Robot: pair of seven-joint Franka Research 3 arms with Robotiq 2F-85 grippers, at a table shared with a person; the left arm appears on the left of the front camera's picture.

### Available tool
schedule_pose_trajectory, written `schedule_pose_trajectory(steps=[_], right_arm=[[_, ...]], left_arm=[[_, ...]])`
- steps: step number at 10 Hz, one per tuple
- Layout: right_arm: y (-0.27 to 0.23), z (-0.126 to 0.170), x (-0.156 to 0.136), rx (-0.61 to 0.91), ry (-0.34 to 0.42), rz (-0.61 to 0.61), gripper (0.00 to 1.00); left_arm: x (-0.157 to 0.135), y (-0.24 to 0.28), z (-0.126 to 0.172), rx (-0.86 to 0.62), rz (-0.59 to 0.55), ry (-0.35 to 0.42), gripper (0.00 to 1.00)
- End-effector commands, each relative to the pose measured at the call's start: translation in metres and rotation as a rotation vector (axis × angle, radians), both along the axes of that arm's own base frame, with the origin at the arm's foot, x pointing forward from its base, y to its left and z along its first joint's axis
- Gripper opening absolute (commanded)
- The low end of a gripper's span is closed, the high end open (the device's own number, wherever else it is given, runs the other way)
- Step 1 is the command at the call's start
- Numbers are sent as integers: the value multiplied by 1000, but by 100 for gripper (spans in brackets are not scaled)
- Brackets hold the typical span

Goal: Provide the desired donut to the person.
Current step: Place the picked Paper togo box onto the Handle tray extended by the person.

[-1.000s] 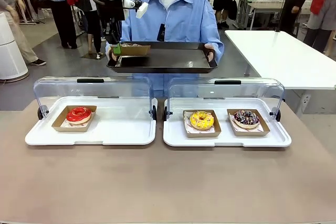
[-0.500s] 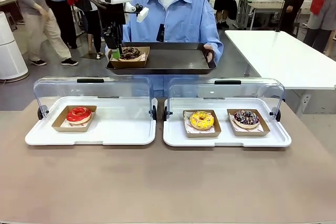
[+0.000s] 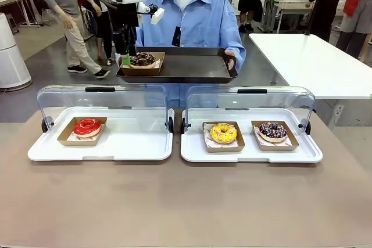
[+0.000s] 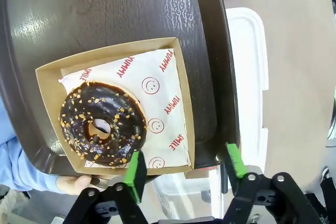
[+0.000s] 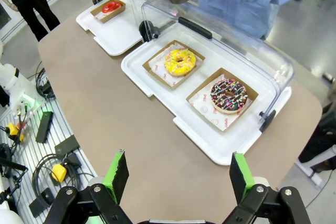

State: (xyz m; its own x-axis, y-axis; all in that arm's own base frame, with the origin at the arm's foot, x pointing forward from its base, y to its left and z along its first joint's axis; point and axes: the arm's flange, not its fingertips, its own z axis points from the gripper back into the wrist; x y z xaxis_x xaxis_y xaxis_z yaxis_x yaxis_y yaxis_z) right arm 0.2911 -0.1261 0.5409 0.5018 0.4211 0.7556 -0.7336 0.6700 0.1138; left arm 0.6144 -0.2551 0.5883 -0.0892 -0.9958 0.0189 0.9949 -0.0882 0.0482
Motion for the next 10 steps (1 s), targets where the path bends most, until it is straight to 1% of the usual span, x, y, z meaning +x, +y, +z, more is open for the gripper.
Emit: schedule_pose_trajectory(steps=[1, 4, 7, 8, 9, 10], right_arm=[[0, -1, 1, 22, -14, 19, 100], [0, -1, 1, 22, -14, 19, 100], [0, -1, 1, 22, -14, 19, 100], [0, -1, 1, 22, -14, 19, 100], [0, -1, 1, 22, -14, 19, 100], [0, -1, 1, 22, -14, 19, 100]], left_arm=[[5, 2, 8, -10, -20, 16, 100], [1, 6, 15, -23, -19, 15, 100], [-5, 11, 11, -10, -22, 36, 100], [-17, 12, 14, -52, -35, 54, 100], [-46, 18, 15, -43, -33, 58, 100], [-79, 30, 15, -54, -44, 31, 100]])
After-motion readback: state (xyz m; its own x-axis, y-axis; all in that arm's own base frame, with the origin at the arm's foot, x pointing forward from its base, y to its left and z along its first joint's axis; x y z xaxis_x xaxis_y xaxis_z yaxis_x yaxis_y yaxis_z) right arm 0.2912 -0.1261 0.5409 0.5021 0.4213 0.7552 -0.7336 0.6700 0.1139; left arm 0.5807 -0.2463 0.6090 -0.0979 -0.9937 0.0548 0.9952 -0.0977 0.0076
